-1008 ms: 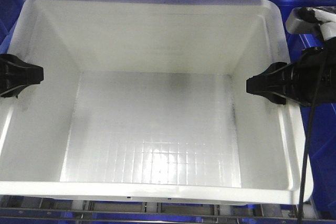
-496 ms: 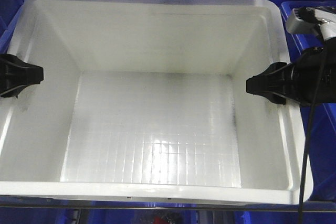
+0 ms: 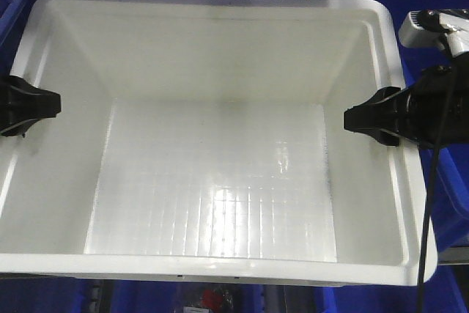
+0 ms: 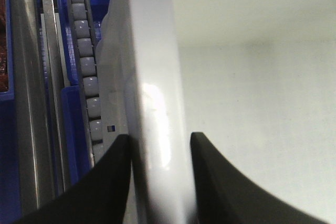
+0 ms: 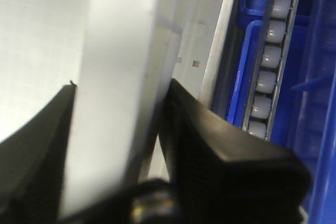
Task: Move bin from left to right shelf
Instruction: 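Hold the tote with both grippers while the base backs away, then hold the tote with both grippers while the base turns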
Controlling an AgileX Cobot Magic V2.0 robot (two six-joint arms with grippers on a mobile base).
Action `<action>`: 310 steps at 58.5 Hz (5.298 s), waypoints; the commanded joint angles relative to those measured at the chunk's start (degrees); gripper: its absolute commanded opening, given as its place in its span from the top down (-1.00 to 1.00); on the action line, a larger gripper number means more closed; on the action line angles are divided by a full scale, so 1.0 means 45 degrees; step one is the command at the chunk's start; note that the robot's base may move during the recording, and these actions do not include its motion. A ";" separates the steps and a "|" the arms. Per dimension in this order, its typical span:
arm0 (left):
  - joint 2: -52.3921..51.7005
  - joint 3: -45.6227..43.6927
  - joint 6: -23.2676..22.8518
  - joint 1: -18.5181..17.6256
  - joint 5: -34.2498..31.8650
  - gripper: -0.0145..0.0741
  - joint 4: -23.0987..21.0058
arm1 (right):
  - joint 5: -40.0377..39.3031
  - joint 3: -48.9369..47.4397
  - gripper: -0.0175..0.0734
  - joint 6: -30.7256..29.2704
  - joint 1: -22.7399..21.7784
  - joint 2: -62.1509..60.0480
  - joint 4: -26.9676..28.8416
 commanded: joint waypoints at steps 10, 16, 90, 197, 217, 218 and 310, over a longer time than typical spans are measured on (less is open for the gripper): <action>-0.0363 -0.0484 0.0328 -0.0085 -0.1167 0.69 -0.0849 | -0.1059 -0.0520 0.62 -0.0697 0.0005 -0.0450 0.0719; -0.0363 -0.0484 0.0328 -0.0085 -0.1167 0.69 -0.0849 | -0.1059 -0.0520 0.62 -0.0697 0.0005 -0.0450 0.0719; -0.0363 -0.0484 0.0328 -0.0085 -0.1167 0.69 -0.0849 | -0.1059 -0.0520 0.62 -0.0697 0.0005 -0.0450 0.0719; -0.0363 -0.0484 0.0328 -0.0085 -0.1167 0.69 -0.0849 | -0.1016 -0.0520 0.62 -0.0697 0.0005 -0.0450 0.0719; -0.0363 -0.0484 0.0328 -0.0085 -0.1167 0.69 -0.0849 | -0.1016 -0.0520 0.62 -0.0697 0.0005 -0.0450 0.0719; -0.0363 -0.0484 0.0328 -0.0085 -0.1167 0.69 -0.0849 | -0.1016 -0.0520 0.62 -0.0697 0.0005 -0.0450 0.0719; -0.0363 -0.0484 0.0328 -0.0085 -0.1167 0.69 -0.0849 | -0.0828 -0.0520 0.62 -0.0697 0.0005 -0.0450 0.0719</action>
